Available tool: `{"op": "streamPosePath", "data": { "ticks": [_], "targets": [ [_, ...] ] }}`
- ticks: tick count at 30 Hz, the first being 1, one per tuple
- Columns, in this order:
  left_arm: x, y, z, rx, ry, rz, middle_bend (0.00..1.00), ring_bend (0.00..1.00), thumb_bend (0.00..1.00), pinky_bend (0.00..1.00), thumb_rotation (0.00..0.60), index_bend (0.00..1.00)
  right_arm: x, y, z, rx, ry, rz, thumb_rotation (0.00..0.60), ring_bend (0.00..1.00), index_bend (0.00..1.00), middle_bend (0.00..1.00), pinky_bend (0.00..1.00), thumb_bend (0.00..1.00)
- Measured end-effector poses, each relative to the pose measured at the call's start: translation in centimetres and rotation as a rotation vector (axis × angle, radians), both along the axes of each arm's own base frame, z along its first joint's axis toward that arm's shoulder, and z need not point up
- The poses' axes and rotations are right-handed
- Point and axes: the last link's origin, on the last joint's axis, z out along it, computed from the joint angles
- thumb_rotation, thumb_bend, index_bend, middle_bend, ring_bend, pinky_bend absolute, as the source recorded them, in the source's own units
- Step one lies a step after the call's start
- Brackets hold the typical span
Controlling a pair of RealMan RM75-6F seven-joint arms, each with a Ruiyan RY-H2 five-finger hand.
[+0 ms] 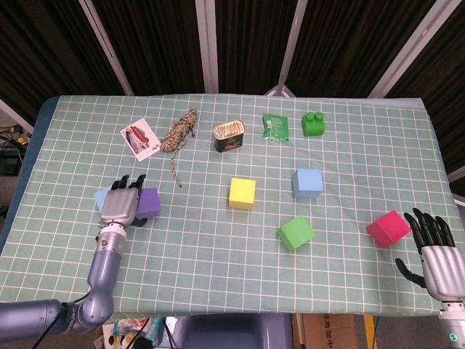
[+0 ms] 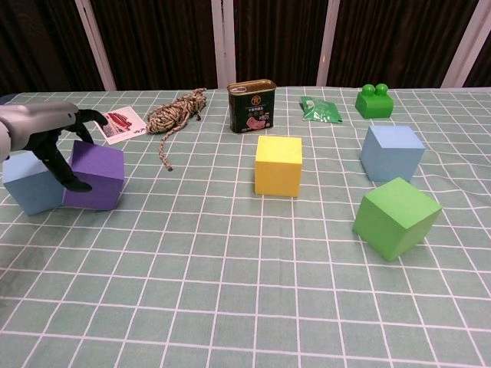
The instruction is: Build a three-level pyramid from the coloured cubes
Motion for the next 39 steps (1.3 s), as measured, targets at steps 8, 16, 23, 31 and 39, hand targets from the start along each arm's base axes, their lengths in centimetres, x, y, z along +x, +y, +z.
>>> {"op": "streamPosePath", "data": {
  "ticks": [8,16,23,31,39],
  "targets": [
    [-0.3,-0.2,-0.2,-0.006,0.014,0.018,0.26,0.03,0.29,0.11,0.6,0.0,0.1,0.0,-0.1,-0.001,-0.005,-0.001,0.6,0.0,0.0,0.0,0.0,0.29],
    [0.9,-0.3,-0.3,0.001,-0.036,-0.04,0.29,0.05,0.34,0.11,0.6,0.04,0.0,0.0,0.0,-0.006,-0.012,-0.005,0.6,0.0,0.0,0.0,0.0,0.29],
    [1.5,-0.6,-0.3,0.006,-0.08,-0.089,0.32,0.07,0.39,0.12,0.6,0.07,0.1,0.0,0.0,-0.01,-0.019,-0.004,0.6,0.0,0.0,0.0,0.0,0.3],
    [2.6,-0.6,-0.7,0.026,-0.148,-0.147,0.34,0.08,0.39,0.13,0.6,0.08,0.1,-0.1,-0.1,-0.007,-0.02,-0.005,0.6,0.0,0.0,0.0,0.0,0.29],
    [4.5,0.2,-2.0,0.042,-0.23,-0.206,0.35,0.09,0.39,0.13,0.6,0.09,0.0,-0.1,-0.1,-0.007,-0.02,-0.009,0.6,0.0,0.0,0.0,0.0,0.29]
  ]
}}
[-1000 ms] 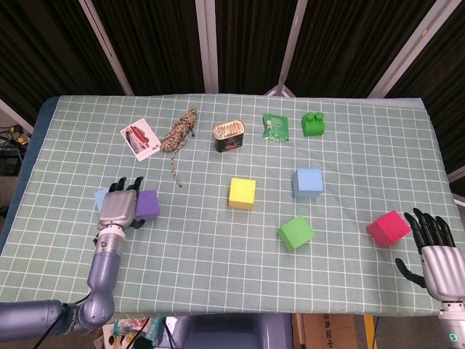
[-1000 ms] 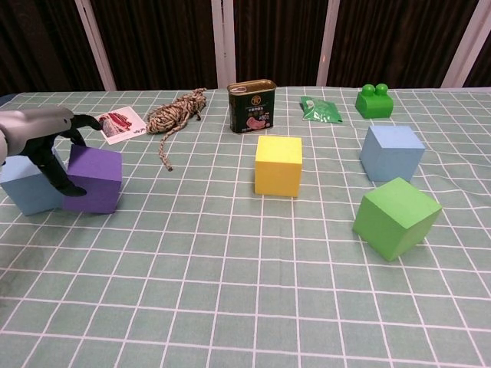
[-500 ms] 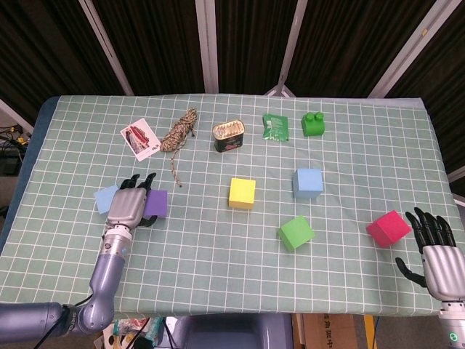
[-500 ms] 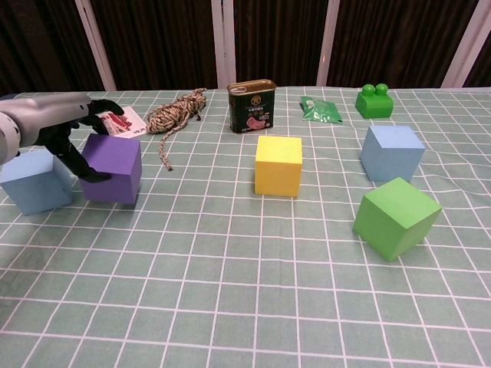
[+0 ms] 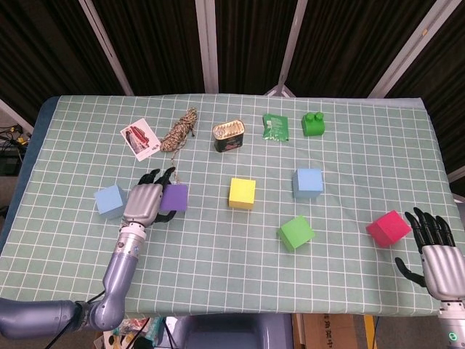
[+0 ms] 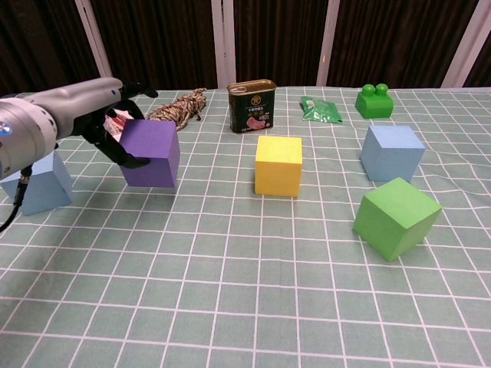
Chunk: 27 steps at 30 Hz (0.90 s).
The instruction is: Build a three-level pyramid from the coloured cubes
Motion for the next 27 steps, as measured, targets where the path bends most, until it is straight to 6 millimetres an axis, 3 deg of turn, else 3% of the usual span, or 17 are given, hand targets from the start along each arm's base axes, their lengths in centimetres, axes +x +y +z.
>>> {"op": "streamPosePath", "data": {
  "ticks": [18,27],
  "targets": [
    [2.4,4.1,-2.8,-0.072,-0.067,0.005,0.35,0.09,0.39,0.13,0.6,0.1,0.0,-0.2,-0.1,0.007,-0.015,-0.008,0.6,0.0,0.0,0.0,0.0,0.29],
    [4.3,5.2,-4.2,-0.122,-0.055,-0.023,0.35,0.09,0.39,0.13,0.6,0.1,-0.1,-0.3,-0.1,0.01,-0.034,-0.014,0.6,0.0,0.0,0.0,0.0,0.29]
  ]
}}
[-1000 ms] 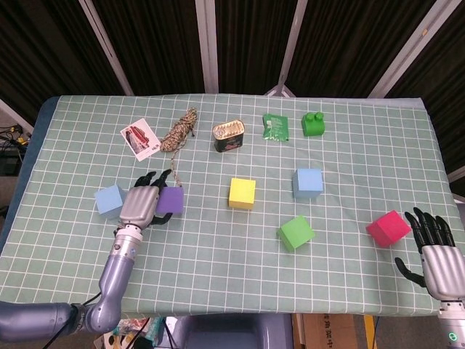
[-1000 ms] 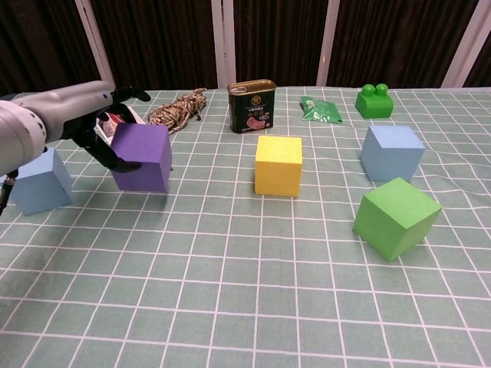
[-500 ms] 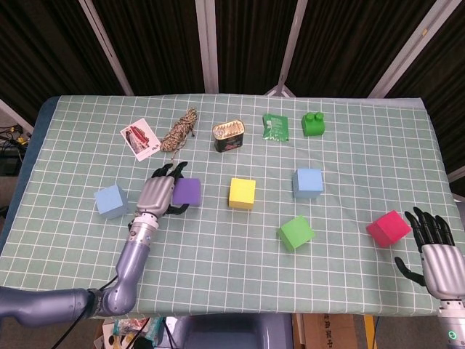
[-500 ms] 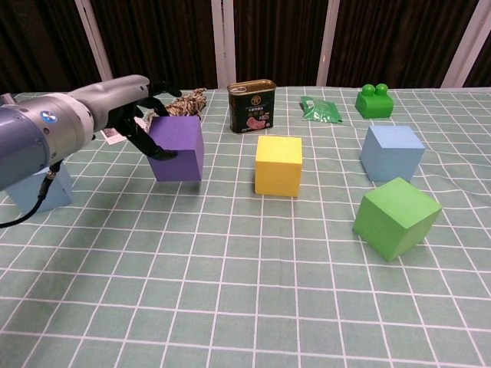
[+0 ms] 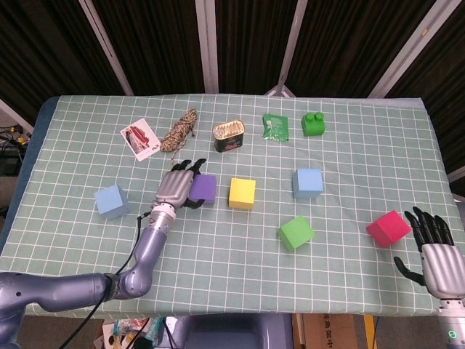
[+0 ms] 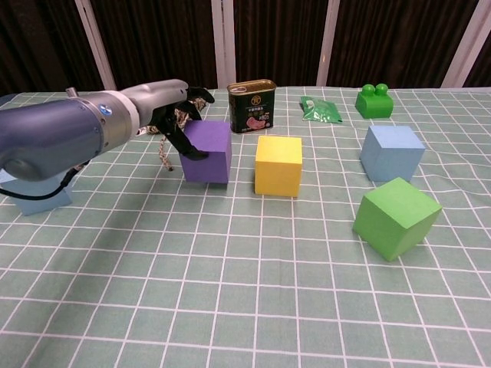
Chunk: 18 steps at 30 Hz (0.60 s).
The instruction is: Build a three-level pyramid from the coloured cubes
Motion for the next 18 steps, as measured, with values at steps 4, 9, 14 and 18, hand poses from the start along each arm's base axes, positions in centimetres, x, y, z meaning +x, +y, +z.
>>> {"op": "streamPosePath", "data": {
  "ticks": [4,9,14,18],
  "targets": [
    [0.6,0.3,-0.5,-0.018,-0.006,-0.003,0.36,0.09,0.39,0.13,0.6,0.1,0.0,0.0,0.1,0.0,-0.009,-0.001,0.6,0.0,0.0,0.0,0.0,0.29],
    [1.0,0.4,-1.1,-0.035,-0.014,0.007,0.36,0.09,0.39,0.13,0.6,0.1,0.0,-0.1,0.1,0.002,-0.018,-0.003,0.6,0.0,0.0,0.0,0.0,0.29],
    [1.6,0.6,-1.5,-0.047,-0.029,0.014,0.36,0.09,0.39,0.13,0.6,0.1,0.0,-0.1,0.1,0.004,-0.02,-0.001,0.6,0.0,0.0,0.0,0.0,0.29],
    [1.7,0.7,-1.7,-0.049,-0.029,0.016,0.36,0.09,0.39,0.13,0.6,0.1,0.0,-0.1,0.1,0.004,-0.019,0.0,0.6,0.0,0.0,0.0,0.0,0.29]
  ]
}}
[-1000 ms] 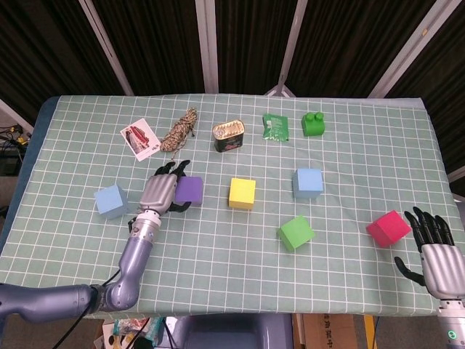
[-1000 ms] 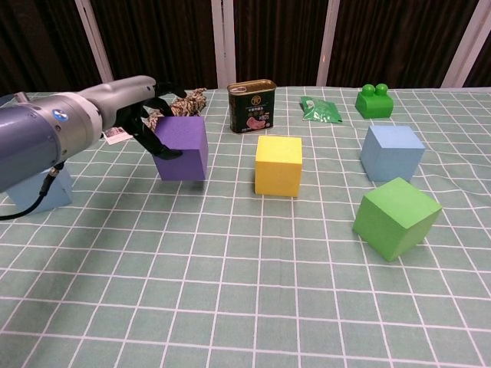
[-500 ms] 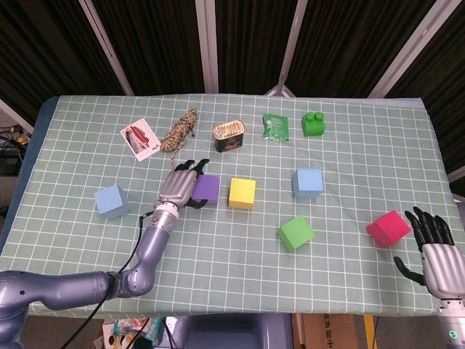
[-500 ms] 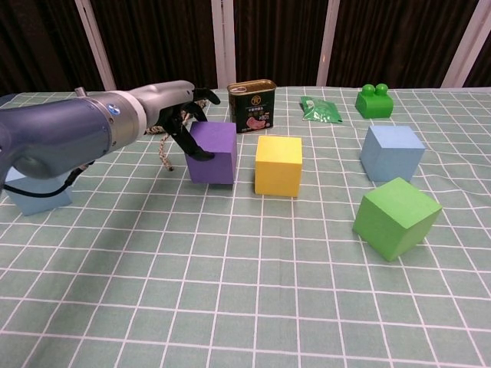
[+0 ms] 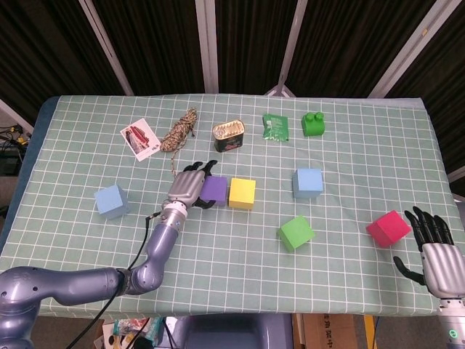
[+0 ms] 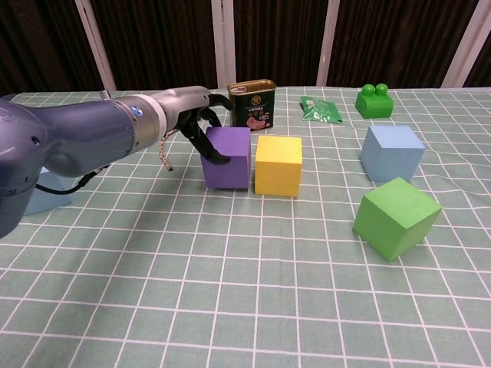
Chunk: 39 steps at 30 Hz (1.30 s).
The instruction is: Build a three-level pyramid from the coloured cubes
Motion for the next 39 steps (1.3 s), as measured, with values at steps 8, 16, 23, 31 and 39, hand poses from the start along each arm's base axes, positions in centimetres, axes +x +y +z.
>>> {"op": "streamPosePath", "data": {
  "ticks": [8,16,23,31,39],
  "targets": [
    [0.1,0.3,-0.4,-0.009,-0.007,0.017,0.36,0.09,0.39,0.13,0.6,0.1,0.0,0.0,0.0,0.0,-0.003,-0.003,0.6,0.0,0.0,0.0,0.0,0.3],
    [0.5,0.6,-1.3,-0.034,-0.026,0.019,0.36,0.08,0.39,0.13,0.6,0.1,0.0,0.0,0.0,-0.001,-0.003,-0.001,0.6,0.0,0.0,0.0,0.0,0.29],
    [0.8,0.6,-1.9,-0.042,-0.015,0.01,0.36,0.09,0.39,0.13,0.6,0.1,0.0,0.0,0.1,-0.002,-0.002,-0.002,0.6,0.0,0.0,0.0,0.0,0.3],
    [1.0,0.6,-2.3,-0.045,-0.005,0.009,0.36,0.09,0.39,0.13,0.6,0.1,0.0,0.0,0.1,-0.001,-0.006,-0.002,0.6,0.0,0.0,0.0,0.0,0.29],
    [1.0,0.7,-2.3,-0.044,-0.003,0.011,0.34,0.09,0.36,0.13,0.6,0.1,0.0,0.0,0.1,-0.001,-0.007,-0.003,0.6,0.0,0.0,0.0,0.0,0.29]
  ]
}}
